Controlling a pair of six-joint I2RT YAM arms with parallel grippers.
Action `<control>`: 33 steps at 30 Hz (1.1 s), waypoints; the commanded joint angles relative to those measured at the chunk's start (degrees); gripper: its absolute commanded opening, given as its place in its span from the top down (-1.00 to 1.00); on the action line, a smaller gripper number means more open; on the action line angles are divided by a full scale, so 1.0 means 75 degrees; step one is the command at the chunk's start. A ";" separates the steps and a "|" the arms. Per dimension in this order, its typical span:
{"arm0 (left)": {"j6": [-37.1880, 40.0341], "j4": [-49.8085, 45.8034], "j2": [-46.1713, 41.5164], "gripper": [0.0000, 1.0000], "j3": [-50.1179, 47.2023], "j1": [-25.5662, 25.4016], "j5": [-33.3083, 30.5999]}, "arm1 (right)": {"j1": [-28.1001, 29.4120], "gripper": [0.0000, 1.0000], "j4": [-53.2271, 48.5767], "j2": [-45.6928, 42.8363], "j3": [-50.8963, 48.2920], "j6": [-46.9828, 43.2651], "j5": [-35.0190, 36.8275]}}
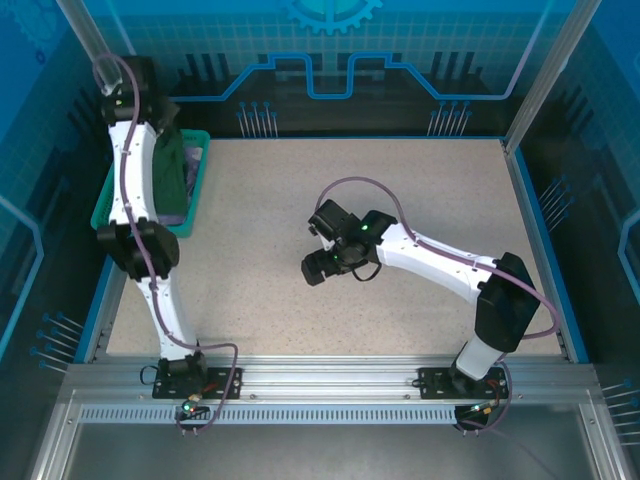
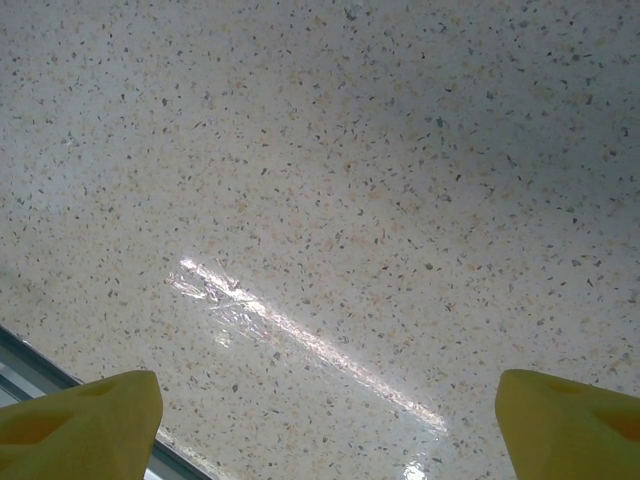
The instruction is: Fold and stack the t-shirts
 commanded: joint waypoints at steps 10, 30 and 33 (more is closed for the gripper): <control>-0.0095 0.1532 -0.1636 0.26 -0.1080 -0.4221 0.0133 | -0.1001 -0.76 -0.0232 -0.0899 0.0566 0.1126 0.1661; -0.1951 0.3094 -0.1985 -0.62 -0.7627 -0.4024 0.4501 | -0.4937 -0.43 -0.0269 -0.1848 -0.1788 0.1982 -0.1238; -0.2663 0.4093 -0.2014 -0.61 -0.8562 -0.4111 0.5061 | -0.5286 -0.26 -0.0068 -0.1208 -0.1750 0.1824 -0.1749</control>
